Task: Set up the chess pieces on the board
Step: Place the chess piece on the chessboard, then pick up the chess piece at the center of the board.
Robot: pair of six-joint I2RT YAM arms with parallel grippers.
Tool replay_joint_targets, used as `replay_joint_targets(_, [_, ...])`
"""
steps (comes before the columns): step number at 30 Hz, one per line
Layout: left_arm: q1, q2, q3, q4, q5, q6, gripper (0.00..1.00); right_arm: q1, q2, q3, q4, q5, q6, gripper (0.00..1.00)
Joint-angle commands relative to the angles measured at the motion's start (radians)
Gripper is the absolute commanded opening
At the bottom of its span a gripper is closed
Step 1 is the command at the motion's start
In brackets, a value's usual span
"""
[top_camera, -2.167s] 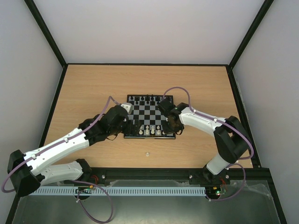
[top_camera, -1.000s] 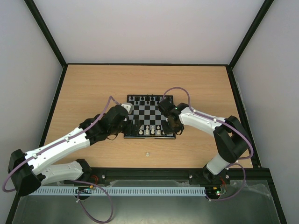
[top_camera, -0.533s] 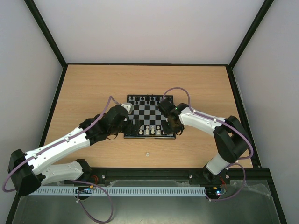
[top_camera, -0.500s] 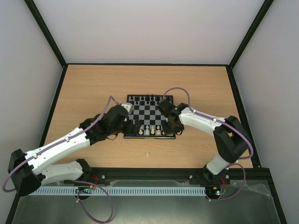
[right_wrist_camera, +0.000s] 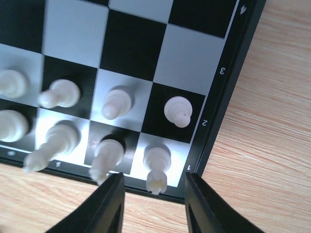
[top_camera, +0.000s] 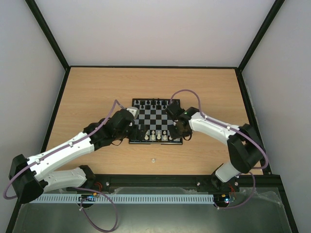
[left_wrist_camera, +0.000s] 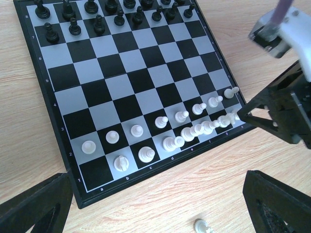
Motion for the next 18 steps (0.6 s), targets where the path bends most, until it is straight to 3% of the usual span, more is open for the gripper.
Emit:
replay_joint_targets(1, [0.006, 0.011, 0.03, -0.001, -0.001, 0.011, 0.99, -0.003, -0.116, 0.013, -0.036, -0.015, 0.004, 0.4])
replay_joint_targets(6, [0.006, 0.021, 0.035, -0.012, -0.006, 0.01, 0.99, -0.003, -0.247, 0.017, -0.015, -0.016, 0.017, 0.6])
replay_joint_targets(12, [0.006, 0.039, 0.025, -0.04, 0.026, 0.003, 0.99, -0.003, -0.415, -0.042, 0.065, -0.037, 0.046, 0.99])
replay_joint_targets(18, [-0.014, 0.047, -0.007, -0.064, 0.061, -0.033, 0.99, -0.002, -0.524, -0.097, 0.11, 0.016, 0.064, 0.99])
